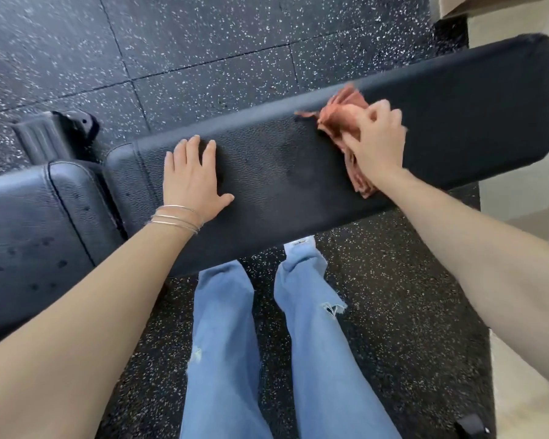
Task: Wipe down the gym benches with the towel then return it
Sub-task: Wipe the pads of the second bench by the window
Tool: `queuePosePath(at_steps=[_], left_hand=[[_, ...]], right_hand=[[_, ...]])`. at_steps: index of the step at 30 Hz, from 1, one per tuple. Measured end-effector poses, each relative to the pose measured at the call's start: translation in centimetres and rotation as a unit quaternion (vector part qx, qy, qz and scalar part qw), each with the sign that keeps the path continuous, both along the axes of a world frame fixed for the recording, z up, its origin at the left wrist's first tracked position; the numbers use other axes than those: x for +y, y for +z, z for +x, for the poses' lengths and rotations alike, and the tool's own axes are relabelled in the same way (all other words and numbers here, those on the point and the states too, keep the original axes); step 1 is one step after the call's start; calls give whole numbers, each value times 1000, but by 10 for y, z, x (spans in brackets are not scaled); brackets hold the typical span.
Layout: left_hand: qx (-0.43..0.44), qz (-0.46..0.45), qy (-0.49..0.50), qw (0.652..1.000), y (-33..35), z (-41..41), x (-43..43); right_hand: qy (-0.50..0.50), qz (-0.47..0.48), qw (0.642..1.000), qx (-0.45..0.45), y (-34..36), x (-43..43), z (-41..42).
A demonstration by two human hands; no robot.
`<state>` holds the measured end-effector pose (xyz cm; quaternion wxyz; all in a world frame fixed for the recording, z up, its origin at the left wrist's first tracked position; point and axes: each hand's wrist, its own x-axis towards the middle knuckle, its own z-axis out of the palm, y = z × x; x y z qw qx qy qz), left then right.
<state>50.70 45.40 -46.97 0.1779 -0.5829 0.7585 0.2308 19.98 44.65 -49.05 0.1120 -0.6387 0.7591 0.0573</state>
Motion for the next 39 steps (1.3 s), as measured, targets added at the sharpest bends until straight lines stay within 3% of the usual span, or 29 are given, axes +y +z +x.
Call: queuePosePath(at_steps=[2,4,6,10,13,15,17,20,23,25,29,32,35,37,39], left_hand=[[7,-4,-12,1000,-1,7,-3],[17,-11,-22,1000,-2,14,-6],[26,-17,-27,999,-3,22,-8],[23,-22,-21,999,-4,48,-14],[14,-15,-14,1000,-3,70,-14],[9,-13,-21,1000,-2,84,-12],[8,-15,-26,1000,-2,95,-11],[17,-14,-21,1000,-3,104,-8],[26,-15,-14,999,-4,114,-4],[28,-18,-3,999,-4,122,0],[14,-9,27,999,-3,141,9],[8,-1,34,999,-2,147,19],[9,16,34,999,0,142,32],[11,17,44,999,0,137,40],[13,12,49,999,-1,134,47]], right_hand=[[-194,14,981,25,-2,-34,11],[-280,32,959,30,-2,-62,39],[-243,50,968,33,-3,-73,80],[-44,40,998,-5,-3,-45,169],[32,30,998,-38,3,-29,171],[29,22,999,-39,3,-31,145],[-74,14,997,-25,1,-36,114],[-282,18,959,13,0,-46,95],[-344,28,938,32,-4,-54,127],[-302,21,953,35,-3,-53,166],[-106,-14,994,-16,-5,-20,255],[33,-31,997,-62,-4,22,279],[160,-14,984,-75,-3,62,244],[152,-21,987,-56,-2,72,201],[36,-24,999,-27,-1,64,166]])
